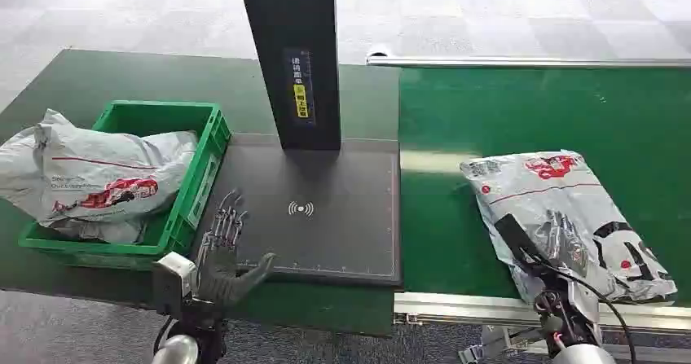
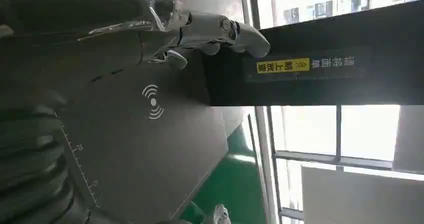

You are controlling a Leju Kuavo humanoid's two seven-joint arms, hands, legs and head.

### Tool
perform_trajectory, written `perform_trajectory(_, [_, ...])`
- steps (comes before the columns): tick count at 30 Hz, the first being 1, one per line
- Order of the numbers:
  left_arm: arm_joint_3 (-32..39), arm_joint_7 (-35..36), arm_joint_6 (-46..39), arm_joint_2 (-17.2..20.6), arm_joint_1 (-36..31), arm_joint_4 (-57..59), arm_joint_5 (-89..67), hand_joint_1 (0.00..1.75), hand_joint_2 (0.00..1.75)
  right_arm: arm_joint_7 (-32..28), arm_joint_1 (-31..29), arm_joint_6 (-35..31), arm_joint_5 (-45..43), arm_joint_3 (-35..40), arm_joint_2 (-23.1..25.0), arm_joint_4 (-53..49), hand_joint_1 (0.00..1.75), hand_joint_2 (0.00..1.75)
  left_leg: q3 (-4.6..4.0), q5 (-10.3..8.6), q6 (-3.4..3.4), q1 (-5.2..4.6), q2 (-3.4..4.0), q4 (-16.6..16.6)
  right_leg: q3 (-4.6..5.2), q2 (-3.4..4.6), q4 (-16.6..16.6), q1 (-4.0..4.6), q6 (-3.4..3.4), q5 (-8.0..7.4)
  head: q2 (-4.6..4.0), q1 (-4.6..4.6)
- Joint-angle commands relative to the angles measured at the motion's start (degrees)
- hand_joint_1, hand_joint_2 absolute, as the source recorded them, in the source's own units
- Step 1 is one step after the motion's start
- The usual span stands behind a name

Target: Moved the parcel from conveyor to table for the left to box.

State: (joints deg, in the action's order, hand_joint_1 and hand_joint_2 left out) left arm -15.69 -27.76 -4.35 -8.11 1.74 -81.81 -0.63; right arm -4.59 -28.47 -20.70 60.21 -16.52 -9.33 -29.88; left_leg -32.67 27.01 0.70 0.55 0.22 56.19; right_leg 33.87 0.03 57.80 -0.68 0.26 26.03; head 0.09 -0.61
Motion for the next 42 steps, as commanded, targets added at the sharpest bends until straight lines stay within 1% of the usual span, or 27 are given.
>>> perform_trajectory(1, [0.28, -0.22, -1.6, 1.67, 0.76, 2.0, 1.35, 0.0, 1.75, 3.05, -4.89, -0.42, 2.31, 0.24, 0.72, 8.78, 1.5, 1.75, 0.14, 0.04, -0.01, 0.0, 0.11, -0.05, -0.1, 0.12, -0.06, 0.01, -0.03, 0.0, 0.0, 0.0])
perform_trajectory(2, [-0.02, -0.57, -2.09, 2.02, 1.45, 2.32, 1.81, 0.0, 1.75, 2.3, -5.18, -1.1, 2.11, 0.13, 0.82, 8.98, 1.75, 1.75, 0.11, 0.02, 0.0, -0.01, 0.12, -0.06, -0.07, 0.12, -0.05, 0.0, -0.02, -0.01, 0.0, 0.0])
perform_trajectory(7, [-0.96, -1.75, -3.41, 1.75, 1.73, 2.39, 2.41, 0.0, 1.75, -2.31, -5.83, -7.1, 1.6, 0.65, 1.72, 5.56, 1.75, 1.75, 0.15, 0.03, -0.02, 0.0, 0.13, -0.08, -0.11, 0.14, -0.08, 0.0, -0.03, -0.01, 0.0, 0.0])
perform_trajectory(8, [-1.06, -1.74, -3.78, 1.73, 1.71, 2.29, 2.48, 0.0, 1.75, -2.86, -5.77, -9.49, 2.47, 1.76, 2.04, 3.45, 1.75, 1.75, 0.07, 0.02, -0.02, -0.02, 0.14, -0.05, -0.03, 0.14, -0.04, -0.02, -0.02, -0.02, 0.0, 0.02])
perform_trajectory(9, [-1.24, -1.72, -4.03, 1.79, 1.7, 2.24, 2.5, 0.0, 1.75, -0.94, -5.8, -10.08, 4.16, 3.34, 2.49, 1.06, 1.75, 1.75, 0.09, 0.04, -0.02, -0.01, 0.21, -0.04, -0.03, 0.21, -0.05, -0.01, -0.03, -0.03, 0.0, 0.0])
perform_trajectory(11, [-1.41, -1.91, -4.95, 2.0, 1.85, 2.36, 2.52, 0.0, 1.75, -3.72, -4.5, -13.13, 3.88, 5.54, 4.26, -6.59, 1.75, 1.75, 0.09, 0.04, -0.02, -0.03, 0.3, -0.06, 0.0, 0.3, -0.04, -0.03, -0.03, -0.05, 0.0, 0.0])
perform_trajectory(13, [-1.48, -2.44, -5.75, 2.25, 2.01, 2.39, 2.94, 0.0, 1.75, -3.53, -1.26, -11.81, 3.37, 9.36, 6.48, -19.5, 1.75, 1.75, 0.05, 0.04, 0.0, -0.04, 0.32, -0.05, 0.05, 0.32, 0.01, -0.04, -0.04, -0.04, 0.0, 0.02])
perform_trajectory(15, [-1.41, -2.41, -5.69, 2.34, 1.93, 2.16, 3.28, 0.0, 1.75, -2.68, -0.11, -10.78, 2.8, 11.28, 6.92, -24.25, 1.75, 1.75, 0.05, 0.05, 0.01, -0.03, 0.35, -0.06, 0.07, 0.34, 0.01, -0.03, -0.06, -0.03, 0.0, -0.02])
perform_trajectory(16, [-1.39, -2.8, -6.2, 2.44, 2.16, 1.93, 3.37, 0.0, 1.75, -4.76, 2.23, -10.91, 0.61, 14.5, 7.5, -31.65, 1.75, 1.75, 0.13, 0.07, 0.02, -0.02, 0.38, -0.09, 0.01, 0.37, -0.03, -0.01, -0.08, -0.02, 0.0, 0.0])
perform_trajectory(17, [-1.2, -3.16, -6.6, 2.57, 2.14, 1.63, 3.4, 0.0, 1.75, -8.95, 4.66, -11.07, -2.51, 18.39, 7.95, -38.89, 1.75, 1.75, 0.04, 0.04, 0.02, -0.01, 0.22, -0.05, 0.06, 0.2, 0.01, 0.0, -0.05, -0.01, 0.0, 0.0])
perform_trajectory(18, [-1.05, -3.18, -6.71, 2.69, 2.06, 1.47, 3.4, 0.0, 1.75, -5.5, 6.38, -9.71, -1.3, 20.89, 8.21, -43.88, 1.75, 1.75, 0.07, 0.06, 0.03, -0.01, 0.22, -0.05, 0.05, 0.2, 0.02, 0.0, -0.07, 0.03, 0.0, 0.0])
perform_trajectory(19, [-0.54, -3.36, -6.89, 2.58, 1.9, 1.23, 3.44, 0.0, 1.75, -8.56, 7.82, -8.39, -4.95, 25.67, 7.6, -49.34, 1.75, 1.75, 0.02, 0.03, 0.03, -0.01, 0.18, -0.05, 0.09, 0.16, 0.02, 0.0, -0.06, 0.02, 0.0, 0.0])
perform_trajectory(20, [-0.14, -3.31, -6.9, 2.56, 1.69, 0.94, 3.48, 0.0, 1.75, -8.31, 8.63, -8.02, -4.79, 28.17, 8.15, -52.41, 1.75, 1.75, -0.06, 0.02, 0.02, -0.04, 0.15, -0.01, 0.15, 0.13, 0.07, -0.02, -0.04, 0.03, 0.0, 0.04])
perform_trajectory(22, [1.02, -3.68, -6.47, 2.08, 1.22, 0.28, 2.83, 0.0, 1.75, -9.15, 8.71, -3.84, -9.46, 36.55, 7.67, -57.55, 1.75, 1.75, -0.05, 0.07, 0.03, 0.0, 0.27, -0.01, 0.16, 0.28, 0.07, 0.04, -0.07, 0.03, 0.0, 0.0])
perform_trajectory(23, [1.62, -3.73, -6.41, 1.8, 0.96, 0.03, 2.57, 0.0, 1.75, -8.71, 8.09, -2.69, -9.69, 38.48, 8.57, -58.09, 1.75, 1.75, -0.08, 0.03, 0.03, -0.01, 0.3, -0.02, 0.21, 0.25, 0.08, 0.03, -0.05, 0.01, 0.0, -0.02])
perform_trajectory(24, [2.26, -3.9, -5.97, 1.66, 0.39, -0.28, 1.92, 0.0, 1.75, -8.92, 6.74, 3.07, -14.07, 42.04, 9.15, -57.93, 1.75, 1.75, -0.01, 0.09, 0.03, 0.0, 0.45, 0.0, 0.19, 0.4, 0.11, 0.05, -0.08, 0.03, 0.0, 0.02])
perform_trajectory(25, [2.68, -3.81, -5.76, 1.62, -0.09, -0.34, 1.74, 0.0, 1.75, -8.56, 6.0, 3.11, -13.96, 43.13, 9.88, -57.09, 1.75, 1.75, -0.1, 0.03, 0.03, 0.0, 0.3, 0.0, 0.21, 0.25, 0.09, 0.05, -0.08, 0.02, 0.0, 0.04])
perform_trajectory(26, [3.09, -3.83, -5.59, 1.67, -0.71, -0.35, 1.43, 0.0, 1.75, -8.13, 5.18, 6.24, -16.3, 44.6, 10.28, -55.52, 1.75, 1.75, 0.0, 0.07, 0.04, 0.02, 0.46, -0.01, 0.17, 0.41, 0.09, 0.06, -0.11, 0.02, 0.0, 0.0])
perform_trajectory(28, [4.17, -3.76, -5.57, 1.75, -1.98, -0.38, 1.0, 0.0, 1.75, -8.55, 3.11, 10.63, -20.05, 47.37, 11.36, -49.33, 1.75, 1.75, 0.04, 0.02, 0.04, 0.05, 0.43, -0.06, 0.11, 0.36, 0.02, 0.1, -0.11, -0.02, 0.0, 0.02])
perform_trajectory(30, [5.05, -3.4, -5.66, 1.66, -2.39, -0.66, 0.63, 0.0, 1.75, -9.93, 2.42, 10.94, -21.83, 48.92, 12.44, -44.44, 1.75, 1.75, 0.06, -0.03, 0.03, 0.06, 0.26, -0.07, 0.04, 0.18, 0.0, 0.11, -0.1, -0.01, 0.0, 0.02])
perform_trajectory(31, [5.67, -3.28, -5.72, 1.39, -2.34, -0.91, 0.55, 0.0, 1.75, -10.11, 1.88, 12.73, -23.56, 50.07, 12.97, -41.16, 1.75, 1.75, 0.08, -0.03, 0.04, 0.06, 0.22, -0.08, -0.01, 0.16, -0.01, 0.11, -0.09, 0.0, 0.0, 0.0])
perform_trajectory(33, [6.0, -2.97, -5.59, 1.29, -2.25, -1.17, 0.33, 0.0, 1.75, -10.98, 1.77, 11.79, -23.85, 50.84, 13.43, -38.92, 1.75, 1.75, 0.15, -0.07, 0.05, 0.09, 0.3, -0.15, -0.1, 0.24, -0.13, 0.14, -0.08, -0.06, 0.0, 0.02])
perform_trajectory(35, [6.74, -2.58, -5.49, 0.59, -1.82, -1.97, -0.28, 0.0, 1.75, -11.03, 1.5, 13.23, -25.47, 52.41, 14.23, -35.19, 1.75, 1.75, 0.27, -0.07, 0.02, 0.11, 0.33, -0.25, -0.24, 0.28, -0.26, 0.16, -0.08, -0.08, 0.0, 0.0])
perform_trajectory(37, [6.94, -2.21, -5.28, 0.32, -1.67, -2.43, -0.72, 0.0, 1.75, -10.37, 1.14, 14.48, -26.33, 53.16, 14.63, -33.11, 1.75, 1.75, 0.33, -0.03, 0.01, 0.1, 0.31, -0.25, -0.29, 0.26, -0.25, 0.16, -0.09, -0.03, 0.0, 0.02])
perform_trajectory(40, [6.94, -2.21, -5.28, 0.32, -1.67, -2.43, -0.72, 0.0, 1.75, -10.37, 1.14, 14.48, -26.33, 53.16, 14.63, -33.11, 1.75, 1.75, 0.12, -0.03, 0.07, 0.07, 0.15, -0.1, -0.1, 0.11, -0.05, 0.12, -0.08, 0.03, 0.0, 0.02])
perform_trajectory(41, [6.94, -2.21, -5.28, 0.32, -1.67, -2.43, -0.72, 0.0, 1.75, -10.37, 1.14, 14.48, -26.33, 53.16, 14.63, -33.11, 0.0, 1.75, 0.15, -0.03, 0.06, 0.07, 0.15, -0.12, -0.11, 0.12, -0.07, 0.12, -0.08, 0.03, 0.0, 0.02])
perform_trajectory(42, [7.03, -1.85, -5.39, 0.22, -1.62, -2.57, -1.24, 0.0, 1.75, -6.77, 0.91, 16.93, -27.76, 52.47, 15.13, -31.57, 0.0, 0.0, 0.11, -0.04, 0.07, 0.05, 0.11, -0.1, -0.06, 0.08, -0.03, 0.1, -0.08, 0.04, 0.0, 0.0])
